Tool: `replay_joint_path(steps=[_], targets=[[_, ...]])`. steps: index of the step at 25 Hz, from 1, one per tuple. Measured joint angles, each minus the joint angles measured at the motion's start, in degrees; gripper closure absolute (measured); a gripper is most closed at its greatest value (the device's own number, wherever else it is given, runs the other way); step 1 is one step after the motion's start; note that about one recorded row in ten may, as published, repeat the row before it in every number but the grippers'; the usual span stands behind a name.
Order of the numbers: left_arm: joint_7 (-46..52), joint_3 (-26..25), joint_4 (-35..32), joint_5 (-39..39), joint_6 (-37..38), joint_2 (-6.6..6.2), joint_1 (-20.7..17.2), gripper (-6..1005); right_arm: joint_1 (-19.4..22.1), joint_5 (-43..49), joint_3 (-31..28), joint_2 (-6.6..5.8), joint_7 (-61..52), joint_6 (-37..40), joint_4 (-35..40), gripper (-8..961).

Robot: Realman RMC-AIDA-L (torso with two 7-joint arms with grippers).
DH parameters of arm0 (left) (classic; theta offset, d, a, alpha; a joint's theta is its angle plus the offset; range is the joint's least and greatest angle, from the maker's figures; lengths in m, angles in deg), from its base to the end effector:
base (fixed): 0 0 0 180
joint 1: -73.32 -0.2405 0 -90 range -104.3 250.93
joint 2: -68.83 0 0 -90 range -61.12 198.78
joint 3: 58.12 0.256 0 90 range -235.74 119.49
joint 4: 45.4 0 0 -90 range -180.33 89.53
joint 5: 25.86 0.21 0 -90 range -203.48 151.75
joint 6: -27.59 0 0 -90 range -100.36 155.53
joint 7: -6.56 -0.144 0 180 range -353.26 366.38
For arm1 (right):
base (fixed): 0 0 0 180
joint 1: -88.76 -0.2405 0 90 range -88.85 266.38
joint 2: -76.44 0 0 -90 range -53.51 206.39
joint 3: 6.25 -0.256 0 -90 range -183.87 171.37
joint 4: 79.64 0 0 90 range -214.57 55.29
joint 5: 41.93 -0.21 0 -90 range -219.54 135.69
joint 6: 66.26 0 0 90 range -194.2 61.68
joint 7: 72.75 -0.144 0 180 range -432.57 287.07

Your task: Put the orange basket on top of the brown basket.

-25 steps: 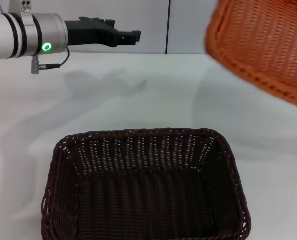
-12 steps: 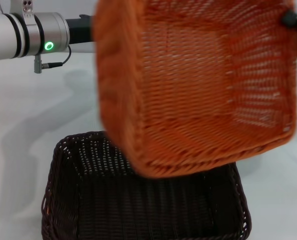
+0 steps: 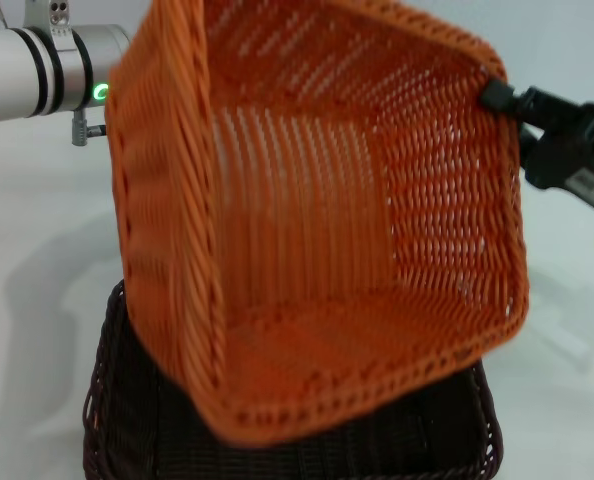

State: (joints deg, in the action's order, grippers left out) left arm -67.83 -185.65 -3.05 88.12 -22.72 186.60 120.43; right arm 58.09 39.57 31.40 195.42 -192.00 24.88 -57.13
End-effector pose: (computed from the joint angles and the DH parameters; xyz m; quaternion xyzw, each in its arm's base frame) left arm -0.1702 0.4721 0.0238 -0.8831 -0.2687 -0.1904 0.3342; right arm 0.2385 0.3428 0.0202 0.6374 -0.5432 -0.5464 0.0078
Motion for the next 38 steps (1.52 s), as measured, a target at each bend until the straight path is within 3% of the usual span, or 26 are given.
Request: replay_joint_path(steps=[12, 19, 24, 30, 34, 37, 38], targets=[[-0.3, 0.0, -0.6, 0.0, 0.9, 0.01, 0.9, 179, 2.5, 0.4, 7.5, -0.09, 2.7, 0.4, -3.5, 708], [-0.7, 0.0, -1.6, -0.2, 1.2, 0.08, 1.4, 200, 3.7, 0.5, 7.8, -0.52, 2.1, 0.4, -2.8, 703], [-0.7, 0.0, -1.6, -1.4, 0.8, 0.09, 1.0, 233, 4.8, 0.5, 7.8, -0.75, 0.9, 0.4, -1.9, 524], [-0.7, 0.0, -1.6, -1.8, 0.6, 0.09, 0.9, 234, 5.6, 0.5, 7.7, -2.50, -0.5, 1.2, -1.7, 261], [-0.7, 0.0, -1.6, -2.1, 0.8, 0.09, 0.9, 233, 7.7, 0.2, 5.8, -4.03, -0.7, 1.9, 0.2, 167], [-0.9, 0.0, -1.6, -3.1, 0.9, 0.09, 0.8, 233, 11.0, 0.0, -1.2, -5.63, 2.7, 1.3, 3.3, 120], [-1.1, 0.0, -1.6, -3.5, 0.9, 0.09, 0.7, 233, 11.0, 0.0, -1.2, -5.63, 2.7, 1.3, 3.3, 120]])
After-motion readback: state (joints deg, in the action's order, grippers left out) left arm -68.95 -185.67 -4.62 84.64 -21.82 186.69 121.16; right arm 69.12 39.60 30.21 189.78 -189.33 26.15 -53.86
